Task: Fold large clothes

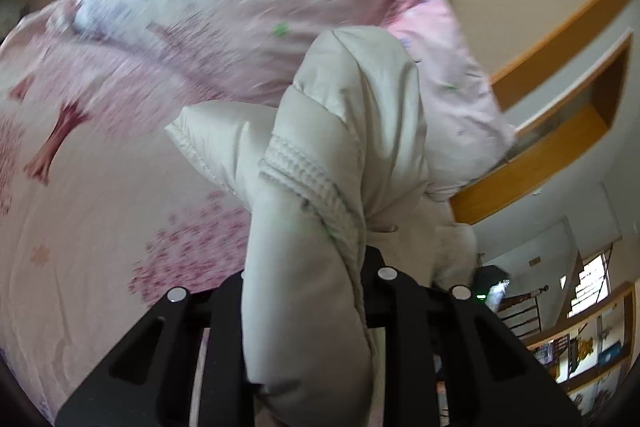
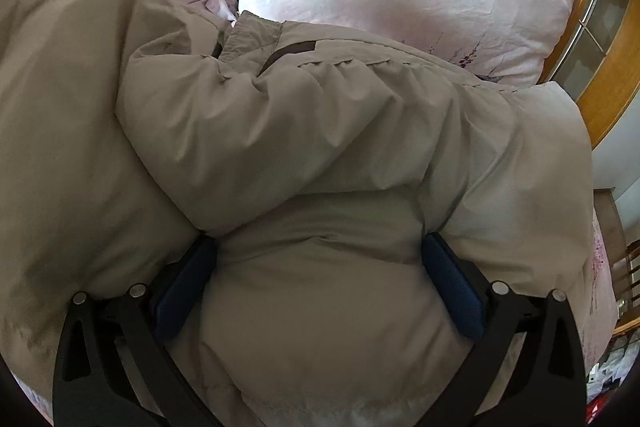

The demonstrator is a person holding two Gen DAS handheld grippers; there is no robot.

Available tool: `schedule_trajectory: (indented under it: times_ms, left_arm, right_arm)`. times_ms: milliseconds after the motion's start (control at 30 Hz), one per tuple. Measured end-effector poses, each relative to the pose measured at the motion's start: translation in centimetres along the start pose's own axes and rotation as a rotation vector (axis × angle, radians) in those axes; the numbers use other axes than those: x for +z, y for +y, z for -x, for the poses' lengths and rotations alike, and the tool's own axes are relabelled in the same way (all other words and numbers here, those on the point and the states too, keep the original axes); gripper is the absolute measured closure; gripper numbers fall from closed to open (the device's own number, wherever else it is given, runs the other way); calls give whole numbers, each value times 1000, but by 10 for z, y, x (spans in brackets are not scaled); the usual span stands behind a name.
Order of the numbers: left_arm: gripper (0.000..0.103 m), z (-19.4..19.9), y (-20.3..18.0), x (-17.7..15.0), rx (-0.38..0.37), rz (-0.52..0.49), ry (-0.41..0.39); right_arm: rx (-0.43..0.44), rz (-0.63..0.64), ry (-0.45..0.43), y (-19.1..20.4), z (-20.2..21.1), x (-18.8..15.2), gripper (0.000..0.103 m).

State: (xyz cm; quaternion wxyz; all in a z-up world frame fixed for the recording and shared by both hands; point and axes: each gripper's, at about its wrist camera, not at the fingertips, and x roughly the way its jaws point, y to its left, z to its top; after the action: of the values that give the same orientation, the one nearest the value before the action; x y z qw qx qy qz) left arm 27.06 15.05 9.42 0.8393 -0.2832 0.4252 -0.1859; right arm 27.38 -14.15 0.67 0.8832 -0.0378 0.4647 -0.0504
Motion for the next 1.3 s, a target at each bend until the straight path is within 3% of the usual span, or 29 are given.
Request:
schedule_trajectory:
  times_ms: [233,433,500,600,733,933,1133,1300]
  left_arm:
    - [80,-5,-47,5,2,-50,-39]
    - [80,-5,-59,5,4,-53,-43]
    - [80,-6,-66,5,13,-61,-47]
    - [79,-7,-76,4,27,-77,-51]
    - [78,-7,-90,0,42,-109,-57]
    - [76,-13,-109,-6,59,-152,-72]
    - [74,-17,-127,-13,80,-193,-84]
    - [73,-26,-148,-23,88,-238,-86]
  right_arm:
    - [-2,18,-1,-5,1,3,1]
    - [36,-25,-93,-31,38,-12,7]
    - [37,-29,-140,-37,44,-7,15]
    - [58,-43,-120,-39,35,10,26]
    - [17,8,-55,-27,9,31,26]
    - [20,26,-40,-23,1,46,24]
    - [48,-11,-101,-52,34,12,24]
    - [-4,31,-90,-47,2,5,11]
